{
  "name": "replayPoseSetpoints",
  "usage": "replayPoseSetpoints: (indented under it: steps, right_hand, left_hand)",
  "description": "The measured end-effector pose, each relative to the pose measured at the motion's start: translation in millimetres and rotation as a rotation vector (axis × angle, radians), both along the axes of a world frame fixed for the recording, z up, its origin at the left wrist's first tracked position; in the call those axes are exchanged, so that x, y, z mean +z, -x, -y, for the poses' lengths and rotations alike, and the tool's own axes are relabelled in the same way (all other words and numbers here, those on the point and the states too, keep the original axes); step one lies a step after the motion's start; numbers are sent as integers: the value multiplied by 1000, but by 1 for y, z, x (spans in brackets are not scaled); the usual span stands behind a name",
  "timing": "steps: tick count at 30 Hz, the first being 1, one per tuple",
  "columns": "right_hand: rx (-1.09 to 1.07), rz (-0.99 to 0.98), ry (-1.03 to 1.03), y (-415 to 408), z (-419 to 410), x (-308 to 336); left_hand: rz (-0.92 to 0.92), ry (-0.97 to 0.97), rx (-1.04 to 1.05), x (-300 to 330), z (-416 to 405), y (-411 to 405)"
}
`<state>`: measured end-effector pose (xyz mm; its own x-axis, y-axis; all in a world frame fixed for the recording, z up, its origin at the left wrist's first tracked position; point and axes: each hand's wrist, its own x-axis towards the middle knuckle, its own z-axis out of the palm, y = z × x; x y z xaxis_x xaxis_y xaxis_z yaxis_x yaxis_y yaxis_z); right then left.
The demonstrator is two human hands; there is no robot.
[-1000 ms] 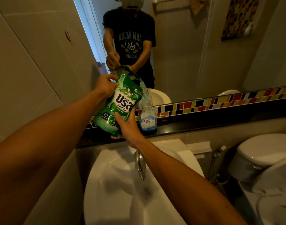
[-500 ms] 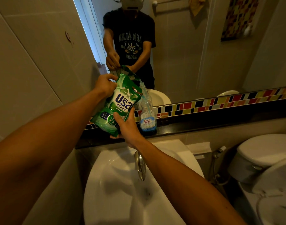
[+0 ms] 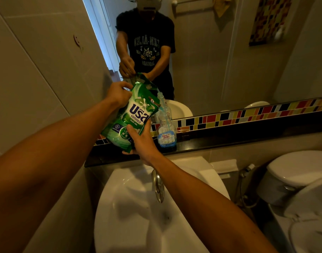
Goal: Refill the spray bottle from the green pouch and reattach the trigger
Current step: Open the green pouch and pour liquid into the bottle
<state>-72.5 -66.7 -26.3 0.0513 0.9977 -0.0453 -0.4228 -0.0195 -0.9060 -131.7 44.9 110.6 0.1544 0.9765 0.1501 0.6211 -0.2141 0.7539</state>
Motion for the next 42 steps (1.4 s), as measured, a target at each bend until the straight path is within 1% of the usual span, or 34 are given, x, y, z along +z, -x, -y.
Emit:
replayPoseSetpoints:
  steps: [10, 42]
  right_hand:
    - [16, -52, 23, 0, 1, 6]
    - [11, -63, 12, 0, 5, 17]
  left_hand:
    - [-9, -5, 5, 1, -5, 0]
    - [-37, 12, 1, 12, -1, -4]
